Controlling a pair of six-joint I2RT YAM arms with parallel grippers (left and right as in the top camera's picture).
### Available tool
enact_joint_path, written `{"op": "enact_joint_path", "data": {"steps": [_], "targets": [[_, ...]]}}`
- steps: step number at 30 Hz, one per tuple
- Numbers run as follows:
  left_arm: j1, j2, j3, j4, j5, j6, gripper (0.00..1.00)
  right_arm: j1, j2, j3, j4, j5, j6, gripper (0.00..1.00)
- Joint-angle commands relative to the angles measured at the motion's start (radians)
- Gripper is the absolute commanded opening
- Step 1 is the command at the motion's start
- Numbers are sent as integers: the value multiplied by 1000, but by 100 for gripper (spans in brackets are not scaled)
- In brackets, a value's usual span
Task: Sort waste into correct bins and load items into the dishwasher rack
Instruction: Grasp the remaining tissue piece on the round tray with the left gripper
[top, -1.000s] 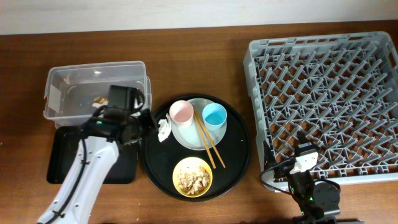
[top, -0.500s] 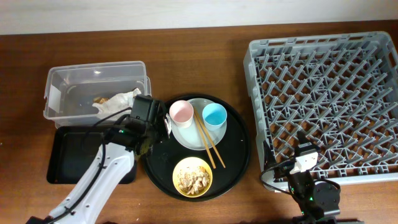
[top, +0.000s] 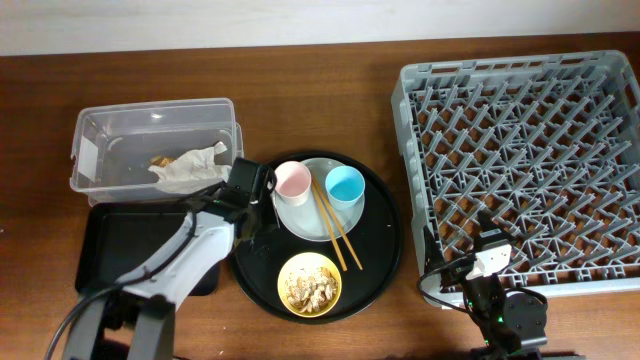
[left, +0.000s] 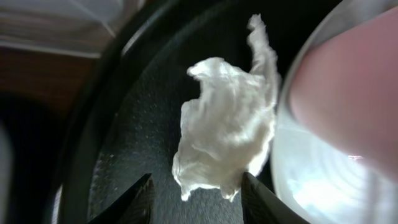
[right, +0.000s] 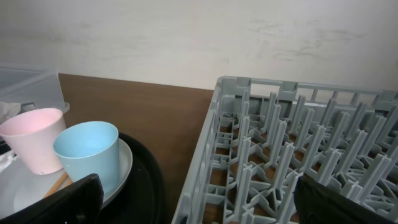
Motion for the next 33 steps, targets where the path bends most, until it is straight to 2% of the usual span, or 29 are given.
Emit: {"op": "enact_joint_path", "data": {"steps": [1,2,5,8,9,14,20,24,26,29,33], "targets": [[-6,63,-10,14,11,5,44,6,-6,-7,-2,1,6,99],[-6,68,-10,15,11,5,43,6,-6,-7,-2,1,6,99],[-6,67,-8,18,6,5,31,6,-6,-7,-2,1,6,99],[-5,57,-6,22,3,5,4,6,-6,-7,-2,2,6,99],[-5,49,-6,21,4,5,0,6,-6,-7,-2,2,6,99],[-5,-36,-1,-10,3,5,0,6,-6,-7,-2,1,6,99],[2,-252,53,-85,-10,5,0,6,-6,-7,-2,1,6,99],[35,-377,80,-82,-75,5,0,6,-6,-7,-2,2,6,99],[63,-420,80,-69,-153,5,0,6,-6,-7,-2,1,6,99],[116,-433,79,-10,-240,5,0,6,-6,-7,-2,2,6,99],[170,-364,79,84,-248,5,1,6,-6,-7,-2,2,6,99]]}}
